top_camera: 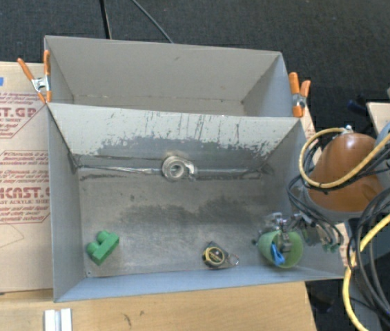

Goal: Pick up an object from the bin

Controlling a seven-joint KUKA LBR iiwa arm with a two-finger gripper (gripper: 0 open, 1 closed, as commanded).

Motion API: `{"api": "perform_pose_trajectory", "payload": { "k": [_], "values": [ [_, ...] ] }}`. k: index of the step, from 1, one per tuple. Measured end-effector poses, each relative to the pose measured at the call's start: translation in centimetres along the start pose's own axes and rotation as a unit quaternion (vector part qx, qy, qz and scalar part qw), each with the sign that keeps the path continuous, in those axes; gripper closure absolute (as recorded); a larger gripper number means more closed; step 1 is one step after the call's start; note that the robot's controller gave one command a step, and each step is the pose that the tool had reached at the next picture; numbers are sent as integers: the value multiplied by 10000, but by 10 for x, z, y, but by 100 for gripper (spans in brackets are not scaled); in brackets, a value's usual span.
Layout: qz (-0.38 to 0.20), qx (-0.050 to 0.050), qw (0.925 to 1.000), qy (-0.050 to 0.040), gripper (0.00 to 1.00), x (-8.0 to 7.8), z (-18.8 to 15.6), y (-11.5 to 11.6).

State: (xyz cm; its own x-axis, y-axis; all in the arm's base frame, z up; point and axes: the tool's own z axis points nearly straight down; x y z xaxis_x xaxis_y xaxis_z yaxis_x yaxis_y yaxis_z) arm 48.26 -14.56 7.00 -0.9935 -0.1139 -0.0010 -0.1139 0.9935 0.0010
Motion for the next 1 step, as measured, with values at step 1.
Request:
{"api": "perform_pose_trajectory", "payload": {
  "k": [1],
  "values": [
    [-1876, 23, 9822, -37, 100, -37, -198, 27]
  ]
}}
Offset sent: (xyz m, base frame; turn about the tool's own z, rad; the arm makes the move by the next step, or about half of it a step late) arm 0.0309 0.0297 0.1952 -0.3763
